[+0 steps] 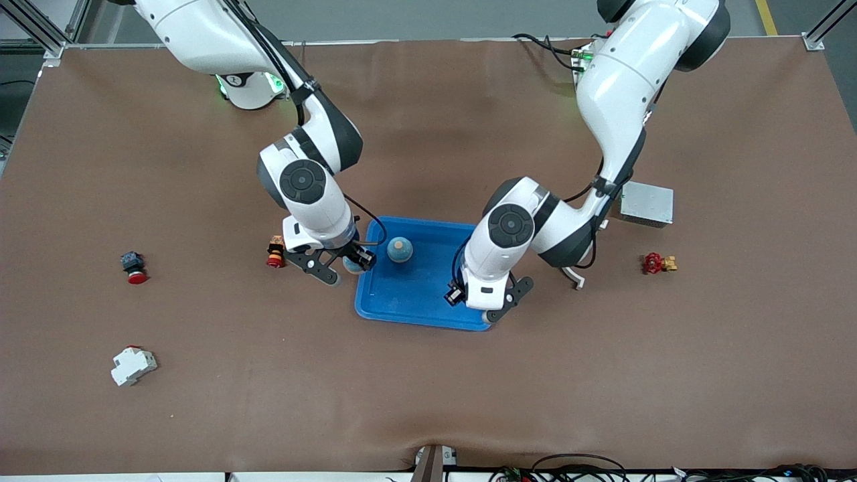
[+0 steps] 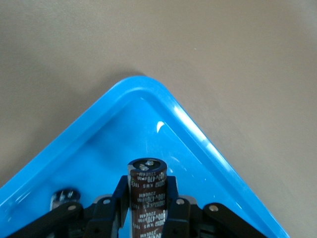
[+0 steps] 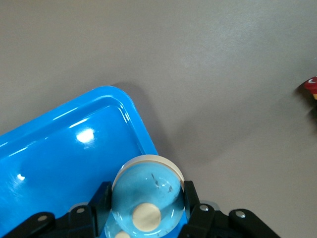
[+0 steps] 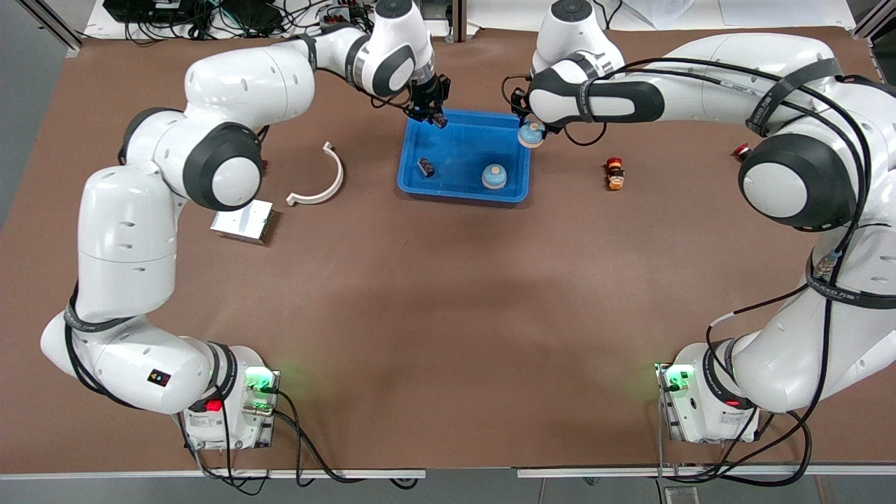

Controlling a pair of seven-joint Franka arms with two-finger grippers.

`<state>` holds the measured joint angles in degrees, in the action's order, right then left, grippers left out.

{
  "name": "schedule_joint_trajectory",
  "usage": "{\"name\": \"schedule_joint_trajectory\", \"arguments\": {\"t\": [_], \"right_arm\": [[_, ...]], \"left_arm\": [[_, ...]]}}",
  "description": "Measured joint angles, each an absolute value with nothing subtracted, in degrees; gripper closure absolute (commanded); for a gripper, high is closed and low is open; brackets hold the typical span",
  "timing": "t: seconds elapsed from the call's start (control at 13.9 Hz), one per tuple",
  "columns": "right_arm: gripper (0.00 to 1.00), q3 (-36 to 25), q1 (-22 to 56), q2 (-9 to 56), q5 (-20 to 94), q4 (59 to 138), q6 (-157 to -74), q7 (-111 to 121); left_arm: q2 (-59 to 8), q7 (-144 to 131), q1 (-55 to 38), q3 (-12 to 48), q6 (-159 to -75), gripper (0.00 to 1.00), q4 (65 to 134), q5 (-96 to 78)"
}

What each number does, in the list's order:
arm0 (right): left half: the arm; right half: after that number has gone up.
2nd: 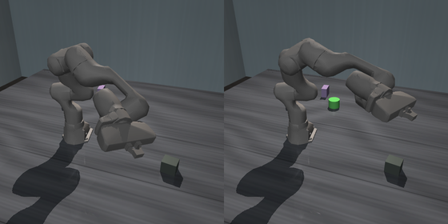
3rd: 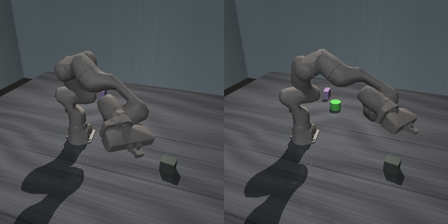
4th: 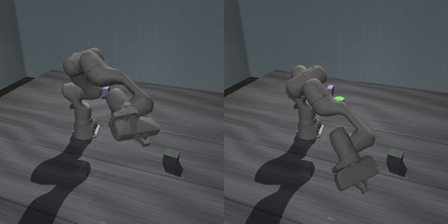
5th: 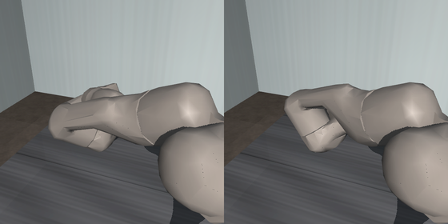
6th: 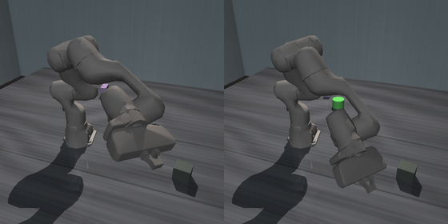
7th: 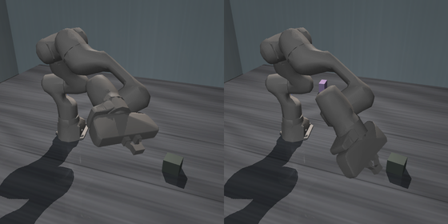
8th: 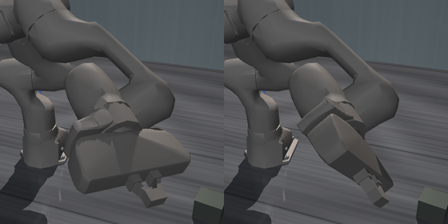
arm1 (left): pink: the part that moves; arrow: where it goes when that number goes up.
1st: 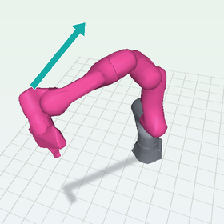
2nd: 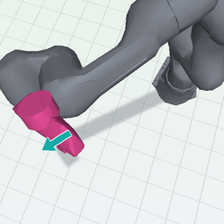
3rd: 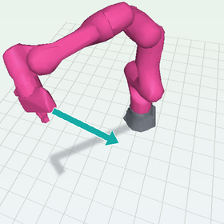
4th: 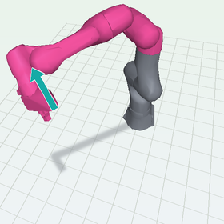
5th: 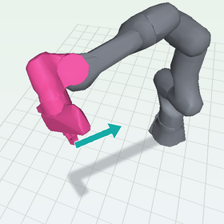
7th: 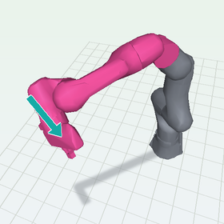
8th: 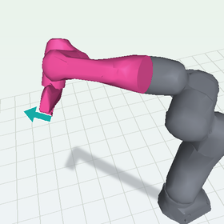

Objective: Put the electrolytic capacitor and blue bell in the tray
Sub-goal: 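Lower the capacitor into the tray and open the left gripper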

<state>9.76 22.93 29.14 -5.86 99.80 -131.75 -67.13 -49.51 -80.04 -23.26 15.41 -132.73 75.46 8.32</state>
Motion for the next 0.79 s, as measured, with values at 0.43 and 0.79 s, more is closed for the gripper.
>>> {"name": "schedule_joint_trajectory", "arguments": {"t": [0.43, 0.79], "right_arm": [[1.00, 9.7, 24.5, 30.9, -6.0, 97.9, -131.7, -69.9], [1.00, 9.6, 25.7, 31.0, -6.0, 97.9, -131.7, -71.5]], "left_arm": [[-51.5, -80.0, -24.5, 13.5, -133.8, 1.00, 75.5, 8.4], [-52.4, -80.0, -24.9, 13.4, -134.0, 1.00, 75.6, 8.5]]}}
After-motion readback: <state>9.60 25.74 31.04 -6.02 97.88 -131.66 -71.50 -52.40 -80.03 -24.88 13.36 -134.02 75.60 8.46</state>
